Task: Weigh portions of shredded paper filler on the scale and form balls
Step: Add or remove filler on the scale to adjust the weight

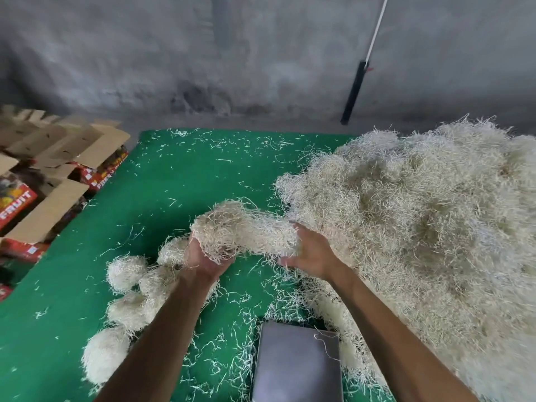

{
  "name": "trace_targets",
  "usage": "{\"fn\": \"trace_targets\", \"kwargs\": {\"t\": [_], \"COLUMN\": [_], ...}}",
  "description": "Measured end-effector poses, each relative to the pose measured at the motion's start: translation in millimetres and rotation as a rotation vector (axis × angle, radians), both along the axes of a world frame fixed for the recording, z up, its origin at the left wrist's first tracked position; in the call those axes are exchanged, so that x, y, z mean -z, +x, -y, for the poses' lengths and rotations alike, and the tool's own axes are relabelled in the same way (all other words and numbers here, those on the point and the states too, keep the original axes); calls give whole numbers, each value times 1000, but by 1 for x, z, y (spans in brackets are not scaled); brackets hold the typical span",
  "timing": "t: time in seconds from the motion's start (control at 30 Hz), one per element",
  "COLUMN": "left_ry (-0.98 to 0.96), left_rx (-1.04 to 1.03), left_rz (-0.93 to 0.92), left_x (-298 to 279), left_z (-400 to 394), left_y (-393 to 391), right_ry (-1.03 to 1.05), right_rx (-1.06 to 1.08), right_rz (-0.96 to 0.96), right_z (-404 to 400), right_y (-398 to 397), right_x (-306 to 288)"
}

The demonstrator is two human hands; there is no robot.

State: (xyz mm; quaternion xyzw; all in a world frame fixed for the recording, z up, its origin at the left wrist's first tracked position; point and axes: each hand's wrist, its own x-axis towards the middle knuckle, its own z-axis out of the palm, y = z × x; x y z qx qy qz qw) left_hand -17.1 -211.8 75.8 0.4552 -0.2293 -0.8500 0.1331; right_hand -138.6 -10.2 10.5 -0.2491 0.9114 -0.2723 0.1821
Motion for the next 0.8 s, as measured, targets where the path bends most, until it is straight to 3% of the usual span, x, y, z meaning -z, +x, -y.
{"fn": "trace_targets", "kwargs": {"t": [0.1,0.13,0.2,0.27,0.37,0.47,0.53,0.57,0.63,0.7,0.8], "left_ry": [-24,-83,-290,-372,-682,-755,-805,-868,-910,-833,-576], "left_rx": [-28,6,269,380,645,838,950,955,913,907,715], "left_rz": [-1,62,150,134,223,34,-68,25,210,151,91], "left_x": [8,5,7,-1,-1,-1,-6,-9,-13,-7,-5], "left_z": [2,4,3,4,-4,-17,-28,-33,-31,-18,13], "left_y": [-3,-5,3,7,6,8,4,1,0,1,13], "right_ry": [-40,-161,-418,-479,-335,-56,33,26,-183,-423,-473], "right_rx": [-151,-117,19,139,142,16,-78,-110,-91,-10,77], "right_rz": [256,326,428,415,238,-208,-362,-332,-81,169,271], "right_z": [27,32,31,27,27,32,36,37,35,20,-13], "right_y": [27,34,38,34,33,39,46,49,48,42,25], "right_x": [-7,-10,-16,-23,-36,-45,-49,-49,-46,-42,-28]}}
